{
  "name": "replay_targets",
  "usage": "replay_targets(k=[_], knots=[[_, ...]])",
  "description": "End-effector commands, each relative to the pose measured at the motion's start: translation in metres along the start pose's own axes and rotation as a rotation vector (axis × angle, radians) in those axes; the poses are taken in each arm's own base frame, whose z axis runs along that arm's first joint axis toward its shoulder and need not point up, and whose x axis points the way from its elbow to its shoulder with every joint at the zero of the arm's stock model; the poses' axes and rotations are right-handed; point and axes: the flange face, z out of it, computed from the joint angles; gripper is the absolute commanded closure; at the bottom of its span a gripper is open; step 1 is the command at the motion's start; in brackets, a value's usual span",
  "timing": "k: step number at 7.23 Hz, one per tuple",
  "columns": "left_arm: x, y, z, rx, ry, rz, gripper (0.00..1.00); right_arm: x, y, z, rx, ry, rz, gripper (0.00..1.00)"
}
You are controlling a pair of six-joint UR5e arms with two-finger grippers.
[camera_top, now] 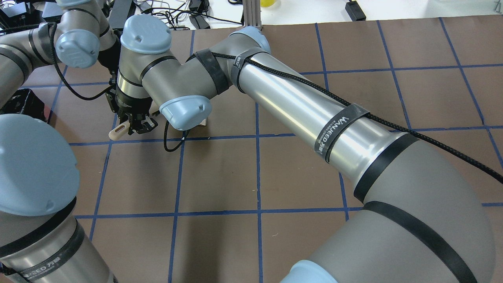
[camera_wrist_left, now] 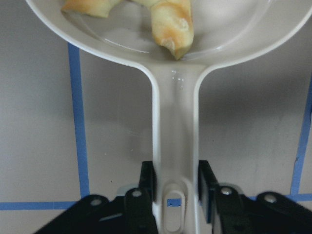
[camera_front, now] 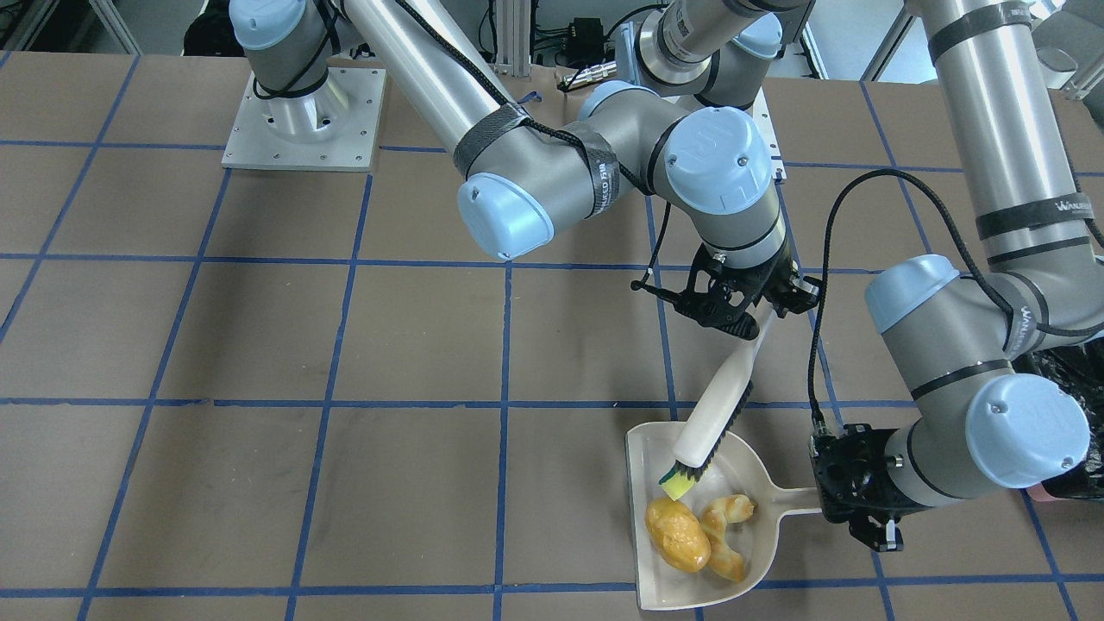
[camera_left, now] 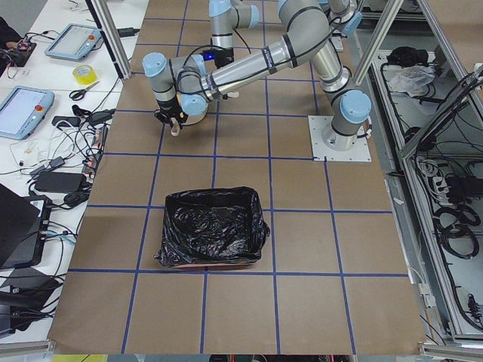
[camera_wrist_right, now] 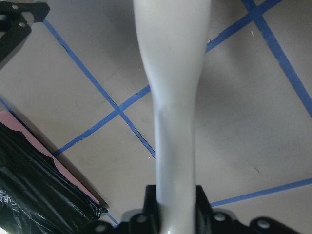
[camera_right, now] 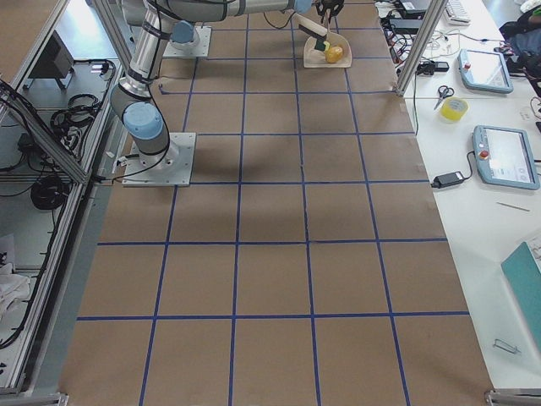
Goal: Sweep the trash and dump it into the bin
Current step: 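Keep brushing the trash deeper into the dustpan held by the left gripper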
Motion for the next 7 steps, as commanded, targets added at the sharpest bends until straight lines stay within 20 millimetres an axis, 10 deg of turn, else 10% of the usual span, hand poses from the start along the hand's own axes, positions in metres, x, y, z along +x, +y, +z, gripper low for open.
replay_targets(k=[1,7], knots=[[0.000,0.000,0.001,0.001,0.001,0.000,0.99,-0.002,-0.006,-0.011,-0.016,-0.023,0.028,1.00],[0.002,-0.001,0.001,0.003,0.002,0.000,0.99,0.007,-0.011,0.018,0.032,0.018,-0.056,1.00]])
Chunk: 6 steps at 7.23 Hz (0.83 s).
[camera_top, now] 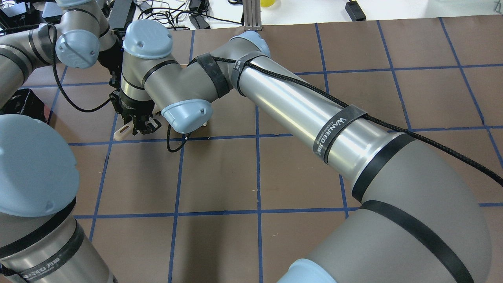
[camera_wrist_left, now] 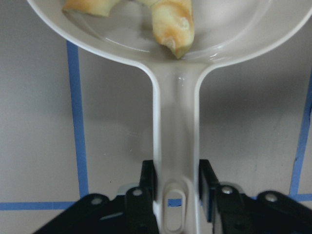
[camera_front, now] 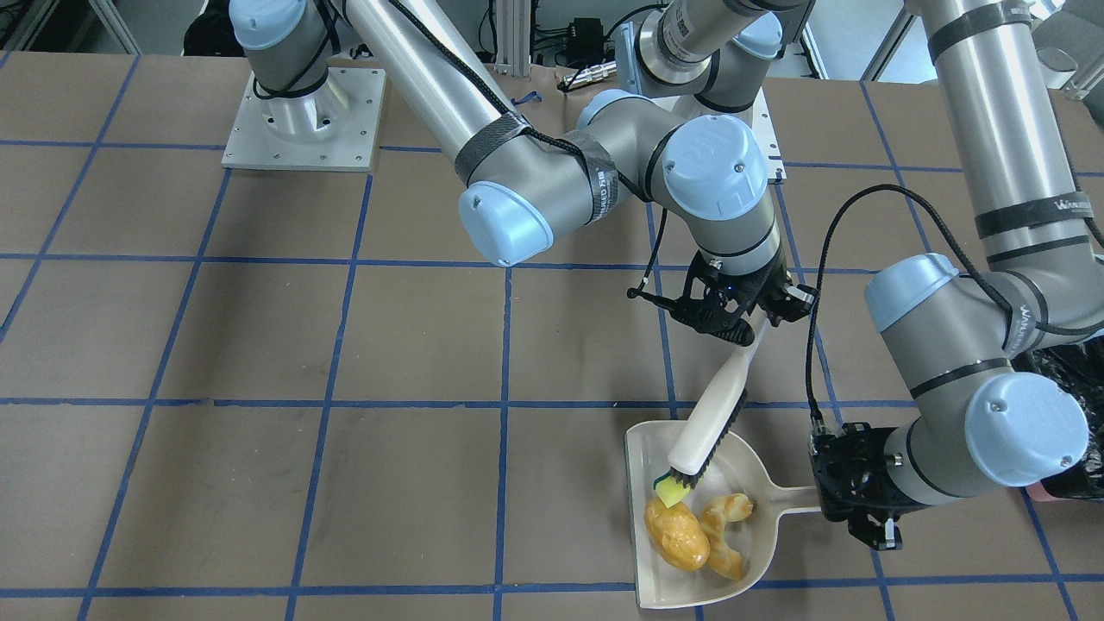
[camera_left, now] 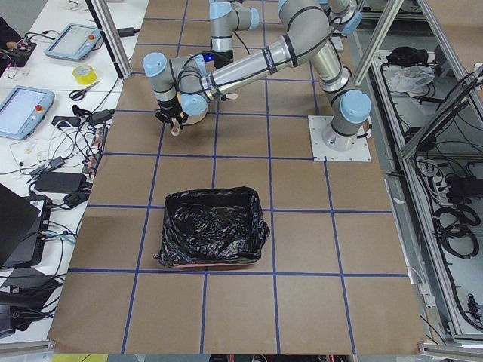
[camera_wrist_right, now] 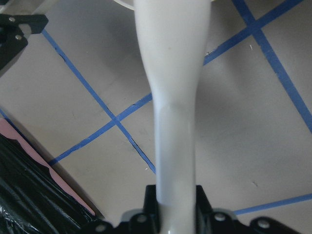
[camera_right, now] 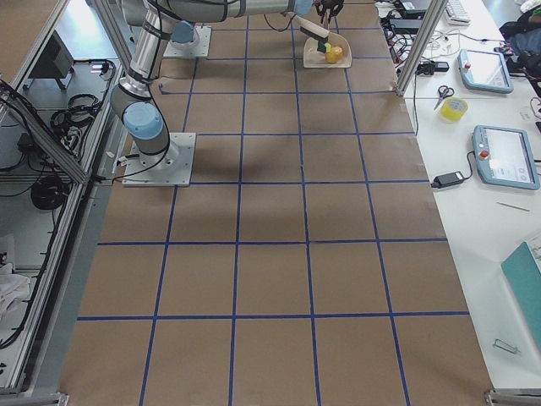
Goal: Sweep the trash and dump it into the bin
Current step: 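Keep brushing the trash deeper into the dustpan held by the left gripper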
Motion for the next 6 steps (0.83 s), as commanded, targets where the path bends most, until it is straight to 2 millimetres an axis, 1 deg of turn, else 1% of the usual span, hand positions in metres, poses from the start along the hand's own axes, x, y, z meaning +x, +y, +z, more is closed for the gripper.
replay_targets(k=[1,2,3,4,5,6], knots=[[0.000,0.000,-0.001,0.001,-0.002,0.000,0.99,0.005,-0.015,0.017,-0.003,0.021,-0.063,1.00],[0.000,0.000,-0.001,0.001,-0.002,0.000,0.99,0.006,-0.028,0.029,0.007,0.014,-0.081,1.00],[0.000,0.000,-0.001,0.001,-0.002,0.000,0.99,0.005,-0.036,0.033,0.011,-0.001,-0.076,1.00],[0.001,0.000,-0.001,0.001,-0.001,0.000,0.99,0.003,-0.032,0.024,0.014,-0.012,-0.064,1.00],[0.001,0.000,-0.001,0.001,-0.001,0.000,0.99,-0.002,-0.020,0.001,0.015,-0.036,-0.005,1.00],[0.001,0.000,-0.001,0.001,-0.001,0.000,0.99,-0.003,-0.010,-0.007,0.010,-0.040,0.011,1.00]])
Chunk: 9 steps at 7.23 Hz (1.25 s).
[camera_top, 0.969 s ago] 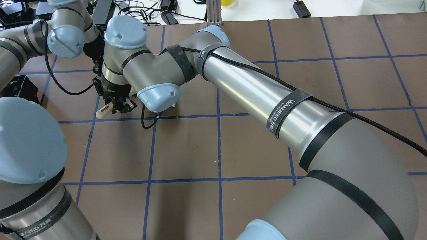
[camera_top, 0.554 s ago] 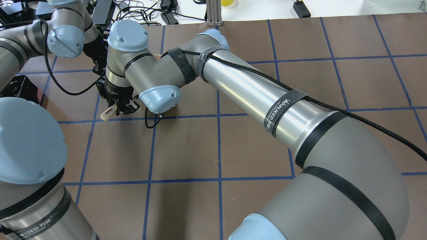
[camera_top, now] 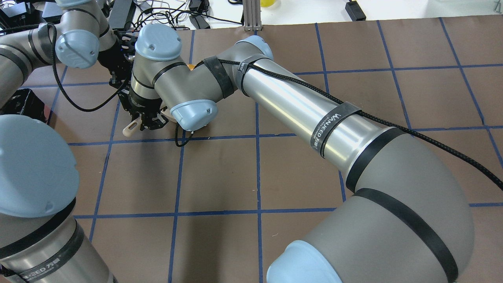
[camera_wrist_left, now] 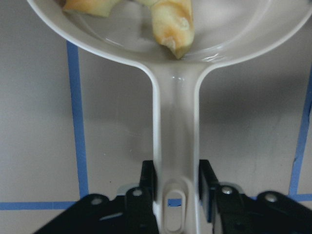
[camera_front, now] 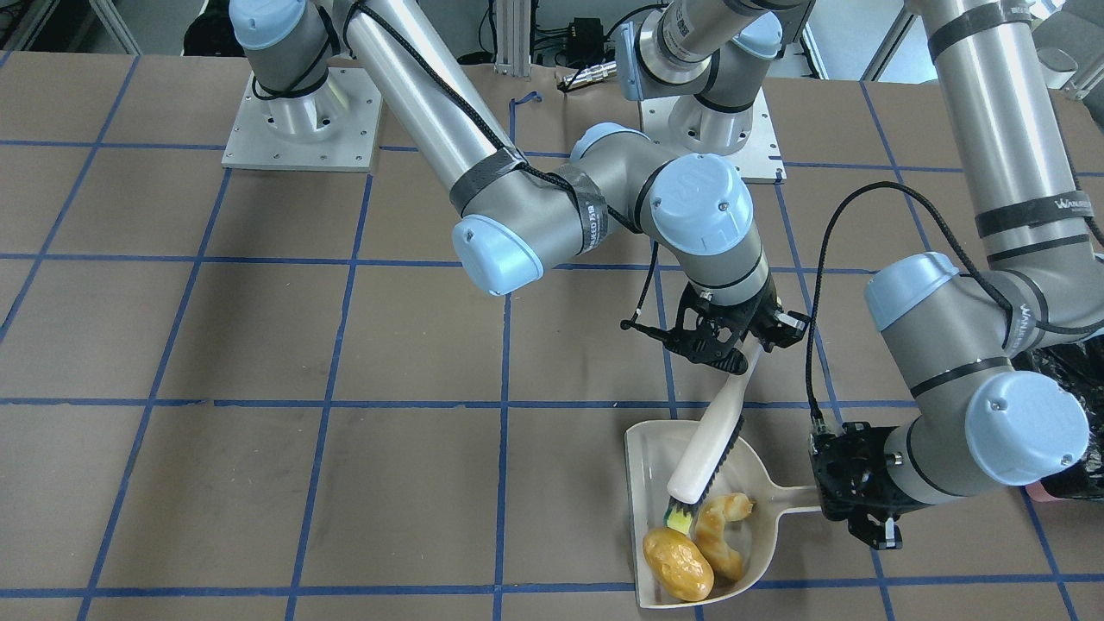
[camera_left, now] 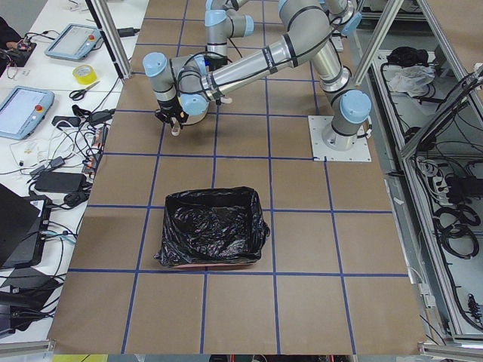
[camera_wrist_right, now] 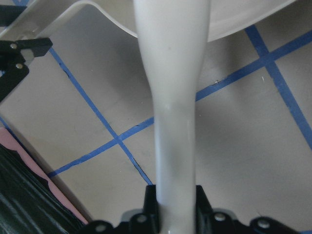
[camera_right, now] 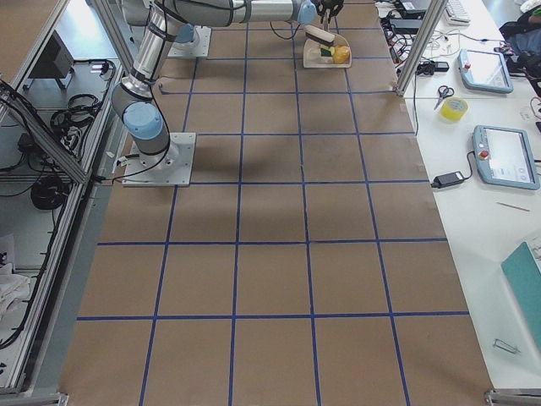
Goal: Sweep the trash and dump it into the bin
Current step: 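Keep brushing the trash deeper into the dustpan held by the left gripper, then lift the dustpan toward the black bin while the right gripper withdraws the brush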
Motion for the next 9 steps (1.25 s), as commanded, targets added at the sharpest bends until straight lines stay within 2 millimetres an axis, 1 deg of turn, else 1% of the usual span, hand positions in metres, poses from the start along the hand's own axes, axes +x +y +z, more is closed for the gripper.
replay_targets(k=[1,2,3,4,5,6,7,8,9], knots=[[0.000,0.000,0.000,0.000,0.000,0.000,0.99,-0.004,0.019,-0.015,-0.006,-0.011,0.065,1.00],[0.000,0.000,0.000,0.000,0.000,0.000,0.99,-0.004,0.022,-0.016,-0.006,-0.013,0.072,1.00],[0.000,0.000,0.000,0.000,0.000,0.000,0.99,0.003,0.016,-0.012,0.000,0.043,0.081,1.00],[0.000,0.000,0.000,0.000,0.000,0.000,0.99,0.016,0.006,-0.010,0.048,0.145,0.061,1.00],[-0.001,0.002,-0.001,0.016,-0.004,-0.005,0.99,0.030,0.001,-0.011,0.080,0.257,0.040,1.00],[-0.001,0.020,0.000,0.057,-0.011,-0.035,0.99,0.044,-0.003,-0.014,0.106,0.333,0.026,1.00],[-0.001,0.045,0.000,0.114,-0.017,-0.076,0.99,0.060,-0.010,-0.017,0.136,0.380,-0.017,1.00],[-0.001,0.055,-0.002,0.132,-0.014,-0.083,0.99,0.080,-0.021,-0.028,0.152,0.442,-0.046,1.00],[-0.001,0.061,-0.003,0.176,-0.017,-0.097,0.99,0.098,-0.039,-0.064,0.140,0.508,-0.102,1.00]])
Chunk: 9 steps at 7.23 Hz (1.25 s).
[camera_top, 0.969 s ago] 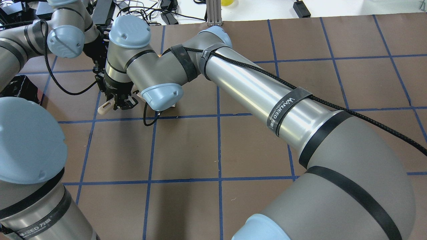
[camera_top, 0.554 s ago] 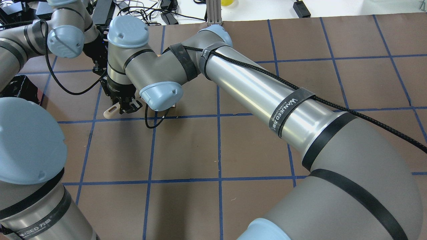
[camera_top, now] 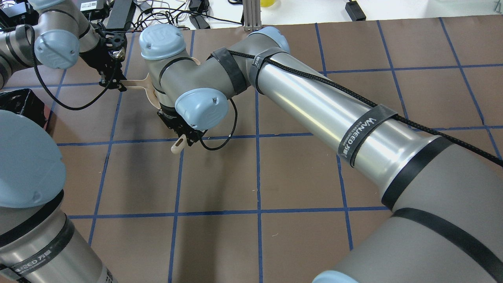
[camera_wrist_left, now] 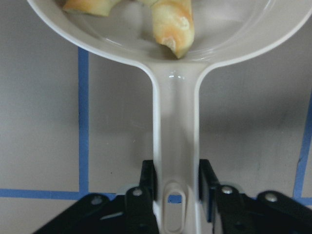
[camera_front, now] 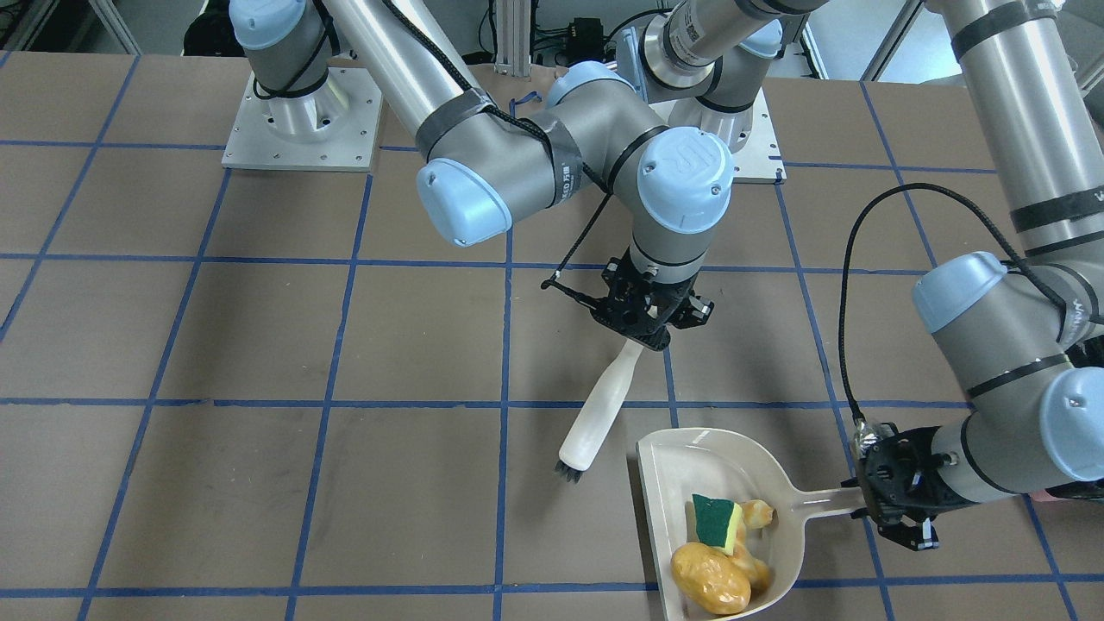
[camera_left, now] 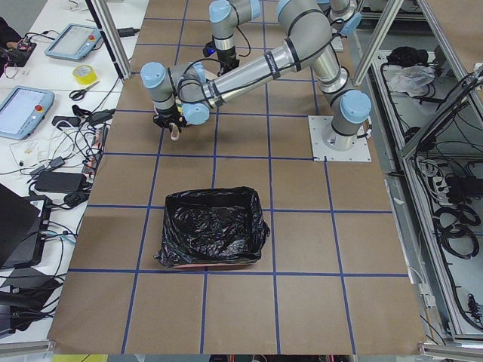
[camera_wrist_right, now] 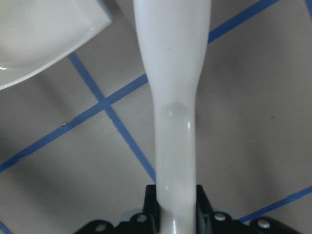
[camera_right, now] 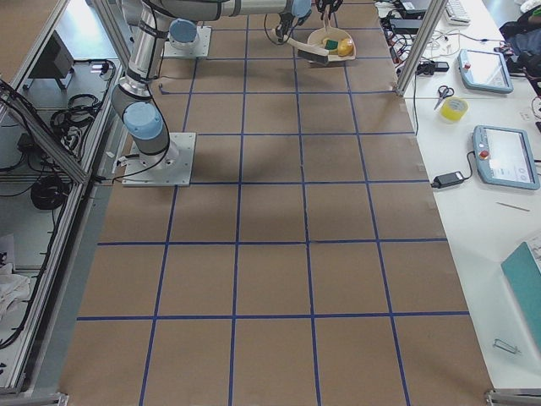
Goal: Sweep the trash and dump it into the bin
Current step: 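Lift the dustpan toward the black bin while the right gripper withdraws the brush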
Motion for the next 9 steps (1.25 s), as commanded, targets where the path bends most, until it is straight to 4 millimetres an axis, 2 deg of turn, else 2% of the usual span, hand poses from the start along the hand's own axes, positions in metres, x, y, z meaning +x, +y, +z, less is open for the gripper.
replay_targets(k=[1,2,3,4,5,6,7,8,9], knots=[[-0.002,0.034,-0.007,0.082,-0.013,-0.054,0.99,0.069,-0.047,-0.047,-0.009,0.106,-0.101,1.00],[0.000,0.055,-0.014,0.131,-0.020,-0.090,1.00,0.105,-0.083,-0.069,-0.015,0.130,-0.132,1.00],[-0.001,0.081,-0.029,0.163,-0.030,-0.132,1.00,0.137,-0.115,-0.083,-0.015,0.140,-0.173,1.00],[-0.002,0.099,-0.049,0.167,-0.024,-0.157,1.00,0.167,-0.147,-0.084,-0.015,0.165,-0.226,1.00],[-0.005,0.113,-0.080,0.165,-0.023,-0.168,1.00,0.204,-0.175,-0.093,-0.015,0.153,-0.300,1.00],[-0.004,0.140,-0.114,0.160,-0.034,-0.186,1.00,0.246,-0.210,-0.101,-0.026,0.147,-0.328,1.00],[0.008,0.187,-0.141,0.158,-0.037,-0.207,1.00,0.287,-0.243,-0.103,-0.046,0.130,-0.418,1.00],[0.025,0.246,-0.163,0.160,-0.053,-0.243,1.00,0.331,-0.280,-0.096,-0.048,0.107,-0.438,1.00],[0.042,0.295,-0.180,0.156,-0.074,-0.305,1.00,0.375,-0.310,-0.087,-0.031,0.092,-0.481,1.00]])
